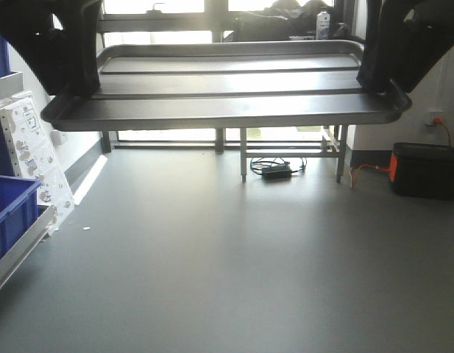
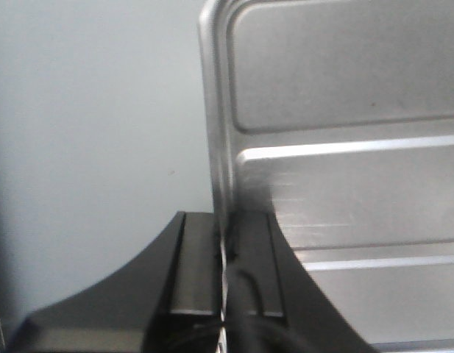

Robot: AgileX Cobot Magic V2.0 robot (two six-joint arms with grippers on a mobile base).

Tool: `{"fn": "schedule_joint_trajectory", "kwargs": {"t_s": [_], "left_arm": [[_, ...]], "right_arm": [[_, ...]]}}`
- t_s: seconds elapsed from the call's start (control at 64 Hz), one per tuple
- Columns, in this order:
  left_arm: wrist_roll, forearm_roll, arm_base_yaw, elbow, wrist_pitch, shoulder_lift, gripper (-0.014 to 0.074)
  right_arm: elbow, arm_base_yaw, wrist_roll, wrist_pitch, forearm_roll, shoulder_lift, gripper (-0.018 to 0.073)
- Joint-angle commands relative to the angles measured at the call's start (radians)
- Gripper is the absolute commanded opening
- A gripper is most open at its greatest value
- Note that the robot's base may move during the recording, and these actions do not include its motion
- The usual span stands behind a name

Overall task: Grab silver tray and stack on right shelf
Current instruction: 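Hold the tray level with both grippers while the base drives to the other shelf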

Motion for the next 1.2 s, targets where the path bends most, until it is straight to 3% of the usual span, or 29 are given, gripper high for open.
{"fn": "schedule_joint_trajectory", "kwargs": {"t_s": [0.0,1.187], "left_arm": [[0.036,-0.038,-0.016,-0.029,-0.032,-0.038,-0.0093],[0.036,-0.036,-0.014,-0.029,-0.032,-0.038,-0.0093]], "right_arm": [[-0.033,0.003,-0.029,-0.092,0.007,-0.032,0.0056],[-0.033,-0.001,-0.029,-0.094,0.007,-0.032,0.0056]]}}
